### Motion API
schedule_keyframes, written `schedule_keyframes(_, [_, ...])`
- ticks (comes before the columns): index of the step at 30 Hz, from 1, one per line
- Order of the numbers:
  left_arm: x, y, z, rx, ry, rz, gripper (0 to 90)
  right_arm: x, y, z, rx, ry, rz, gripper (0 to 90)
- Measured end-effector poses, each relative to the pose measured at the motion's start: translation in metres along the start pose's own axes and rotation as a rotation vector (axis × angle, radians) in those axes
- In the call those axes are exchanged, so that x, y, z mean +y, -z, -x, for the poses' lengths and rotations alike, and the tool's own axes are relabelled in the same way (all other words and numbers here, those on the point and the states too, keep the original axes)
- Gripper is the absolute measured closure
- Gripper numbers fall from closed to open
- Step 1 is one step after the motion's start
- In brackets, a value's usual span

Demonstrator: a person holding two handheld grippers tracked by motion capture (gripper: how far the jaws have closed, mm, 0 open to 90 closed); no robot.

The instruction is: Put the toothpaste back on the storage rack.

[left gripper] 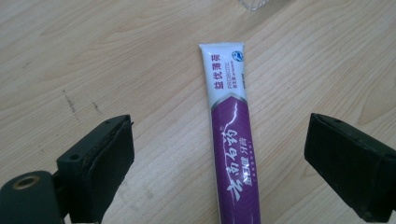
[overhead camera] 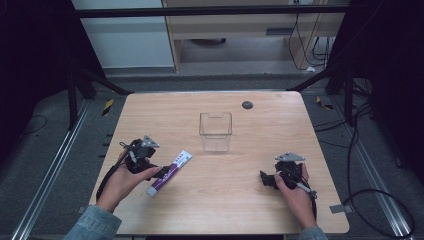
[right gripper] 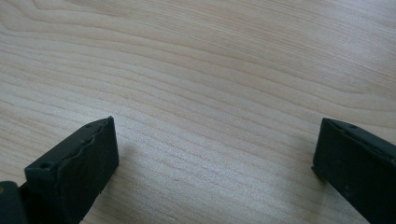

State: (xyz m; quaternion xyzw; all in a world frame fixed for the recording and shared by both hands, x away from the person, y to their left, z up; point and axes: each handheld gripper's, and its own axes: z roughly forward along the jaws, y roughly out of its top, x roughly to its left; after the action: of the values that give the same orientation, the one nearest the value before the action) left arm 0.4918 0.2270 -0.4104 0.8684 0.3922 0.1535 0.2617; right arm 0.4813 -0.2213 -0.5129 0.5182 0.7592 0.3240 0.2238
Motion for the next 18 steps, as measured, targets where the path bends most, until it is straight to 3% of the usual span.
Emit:
schedule_keyframes(12, [0.004,-0.021,0.014,-0.051,-0.065,-0.056,7.8,0.0,0.0,0.0,0.0,0.0,0.0,0.3])
schedule_keyframes(18, [0.006,-0.025,0.02,-0.043,-0.077,-0.074,6.7,0.0,0.0,0.0,0.0,0.0,0.0,0.3])
